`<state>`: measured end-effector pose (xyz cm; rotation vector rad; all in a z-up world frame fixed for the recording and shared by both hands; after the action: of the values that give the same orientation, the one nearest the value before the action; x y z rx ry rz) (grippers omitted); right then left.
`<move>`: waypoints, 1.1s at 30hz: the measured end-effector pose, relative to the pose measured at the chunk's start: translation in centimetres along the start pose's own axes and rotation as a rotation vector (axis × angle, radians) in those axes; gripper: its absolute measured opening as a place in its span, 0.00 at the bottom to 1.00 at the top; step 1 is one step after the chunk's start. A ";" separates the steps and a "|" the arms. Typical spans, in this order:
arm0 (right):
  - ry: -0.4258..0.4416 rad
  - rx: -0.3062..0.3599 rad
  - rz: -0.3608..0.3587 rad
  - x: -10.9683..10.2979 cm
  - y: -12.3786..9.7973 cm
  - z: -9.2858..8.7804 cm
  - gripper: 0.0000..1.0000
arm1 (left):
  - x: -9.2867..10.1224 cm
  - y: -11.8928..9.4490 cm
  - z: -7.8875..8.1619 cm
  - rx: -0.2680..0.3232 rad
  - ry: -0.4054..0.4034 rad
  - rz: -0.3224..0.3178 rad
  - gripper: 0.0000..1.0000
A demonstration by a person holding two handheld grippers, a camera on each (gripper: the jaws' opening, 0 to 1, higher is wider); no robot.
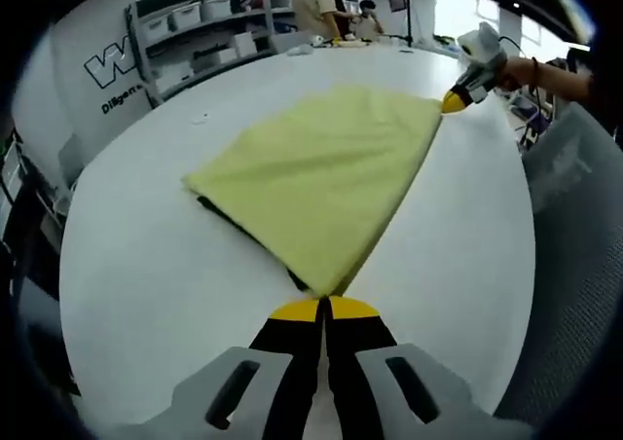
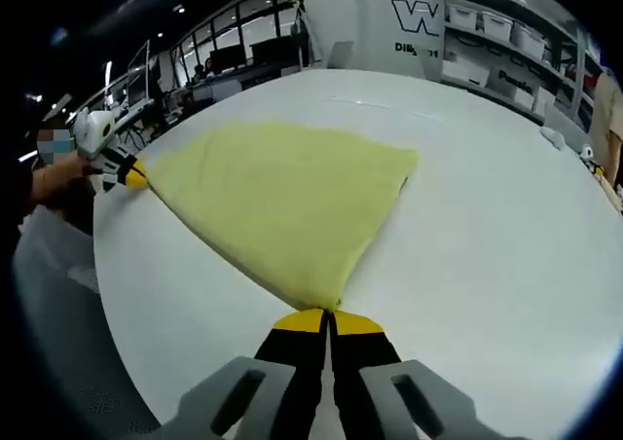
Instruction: Fold the garment on the visible template until the final outline fits inside the template.
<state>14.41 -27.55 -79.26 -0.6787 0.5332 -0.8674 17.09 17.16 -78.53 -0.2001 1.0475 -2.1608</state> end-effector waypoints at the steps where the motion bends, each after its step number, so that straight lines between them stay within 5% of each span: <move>1: -0.001 0.001 0.002 -0.2 -0.1 -0.1 0.00 | 0.0 -0.1 -0.1 -0.001 -0.001 0.001 0.05; 16: 0.000 -0.004 0.005 -1.0 0.0 -0.3 0.00 | -0.2 -0.4 -1.0 -0.014 -0.069 0.017 0.06; 20: 0.026 0.008 -0.008 -1.4 0.0 -0.3 0.01 | -0.5 -1.0 -0.9 0.012 -0.179 0.028 0.09; 26: 0.129 0.127 0.021 -2.7 -0.9 0.8 0.45 | -0.1 -2.2 -0.6 0.031 -0.261 0.036 0.31; 29: 0.116 0.150 0.026 -3.4 -1.5 1.1 0.66 | 0.6 -3.1 -0.1 0.053 -0.272 0.045 0.37; 33: 0.072 0.174 0.024 -4.4 -2.4 1.5 0.81 | 1.4 -4.0 0.7 0.094 -0.284 0.048 0.50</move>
<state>11.81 -24.58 -75.88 -0.4833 0.5230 -0.9071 14.27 17.45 -75.38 -0.4200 0.7794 -2.0593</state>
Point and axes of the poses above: the point that each gripper's makers call its tool centre point, and the gripper's own axes: y roughly forward along the fingers, x roughly to its right, z roughly out of its top, the point moved 10 cm from there along -y, roughly backward along the fingers, and after that the axes turned 6 degrees about z, right-handed, at the moved point
